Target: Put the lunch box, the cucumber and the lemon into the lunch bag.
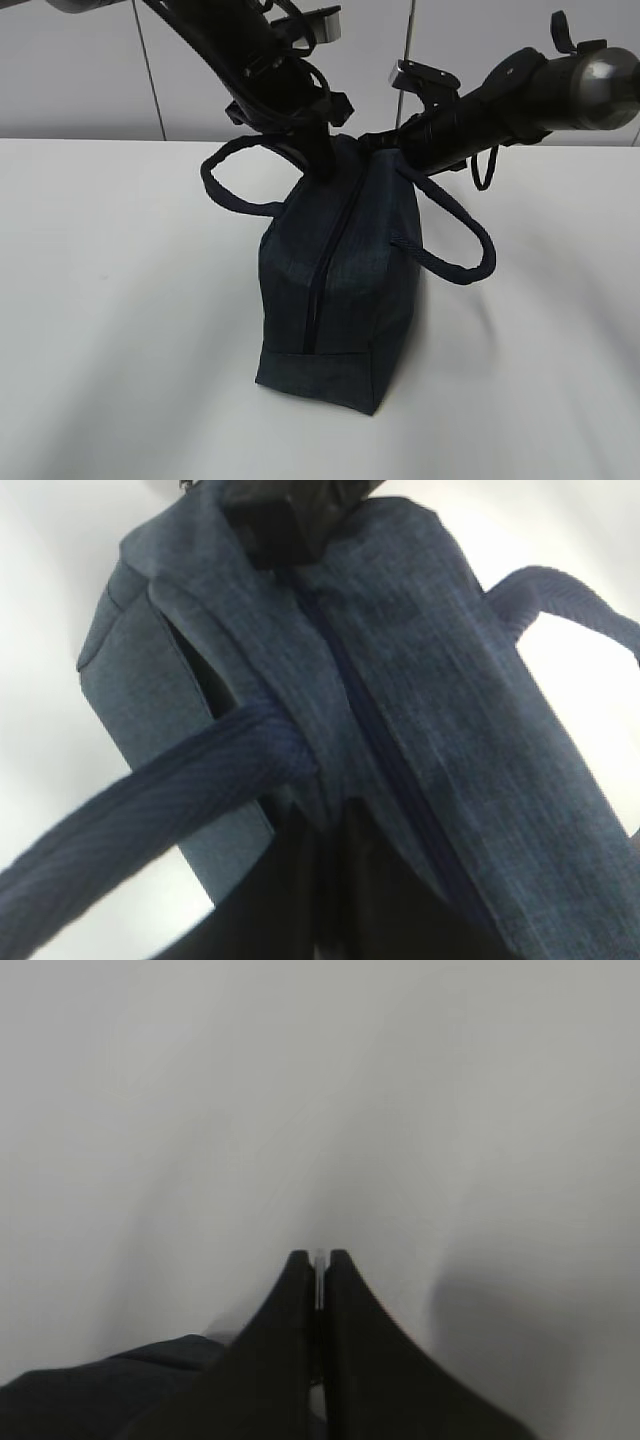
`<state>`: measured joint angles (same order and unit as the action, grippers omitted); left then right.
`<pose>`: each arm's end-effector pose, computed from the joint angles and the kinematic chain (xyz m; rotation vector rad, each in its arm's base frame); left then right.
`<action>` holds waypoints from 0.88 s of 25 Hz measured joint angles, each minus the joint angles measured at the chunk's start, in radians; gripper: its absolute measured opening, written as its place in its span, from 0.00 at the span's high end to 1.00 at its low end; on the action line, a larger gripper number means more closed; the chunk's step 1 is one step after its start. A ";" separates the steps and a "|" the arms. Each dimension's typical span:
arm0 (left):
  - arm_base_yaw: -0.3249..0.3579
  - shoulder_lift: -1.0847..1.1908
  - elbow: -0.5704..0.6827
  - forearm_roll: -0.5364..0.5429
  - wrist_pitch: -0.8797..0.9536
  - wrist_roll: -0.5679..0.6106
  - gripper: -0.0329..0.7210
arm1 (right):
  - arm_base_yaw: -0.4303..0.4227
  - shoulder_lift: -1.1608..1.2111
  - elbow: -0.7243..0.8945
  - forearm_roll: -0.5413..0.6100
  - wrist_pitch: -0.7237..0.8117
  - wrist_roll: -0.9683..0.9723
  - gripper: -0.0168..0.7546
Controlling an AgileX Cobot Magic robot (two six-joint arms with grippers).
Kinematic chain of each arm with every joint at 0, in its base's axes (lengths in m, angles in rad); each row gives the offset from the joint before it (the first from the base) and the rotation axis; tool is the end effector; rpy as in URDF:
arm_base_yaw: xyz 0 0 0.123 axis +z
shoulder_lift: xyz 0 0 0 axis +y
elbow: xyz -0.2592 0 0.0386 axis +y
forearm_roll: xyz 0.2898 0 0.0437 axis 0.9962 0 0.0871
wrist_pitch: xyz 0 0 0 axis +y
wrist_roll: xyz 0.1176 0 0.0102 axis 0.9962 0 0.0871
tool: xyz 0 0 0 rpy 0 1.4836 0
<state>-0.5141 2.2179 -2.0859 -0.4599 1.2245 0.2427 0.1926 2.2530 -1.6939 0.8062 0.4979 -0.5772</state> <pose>0.4247 -0.2965 0.2105 0.9218 2.6700 -0.7073 0.5191 0.1427 0.1012 -0.2001 2.4094 0.5878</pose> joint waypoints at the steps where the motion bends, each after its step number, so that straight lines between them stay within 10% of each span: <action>1: 0.000 0.000 0.000 0.000 0.000 0.000 0.96 | 0.000 0.000 0.000 0.000 0.000 0.000 0.98; 22: -0.002 0.000 0.000 0.010 0.000 0.000 0.96 | -0.002 0.014 0.000 0.008 0.006 0.002 0.98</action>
<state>-0.5166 2.2179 -2.0859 -0.4500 1.2245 0.2427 0.1904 2.2667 -1.6939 0.8138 0.5038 -0.5750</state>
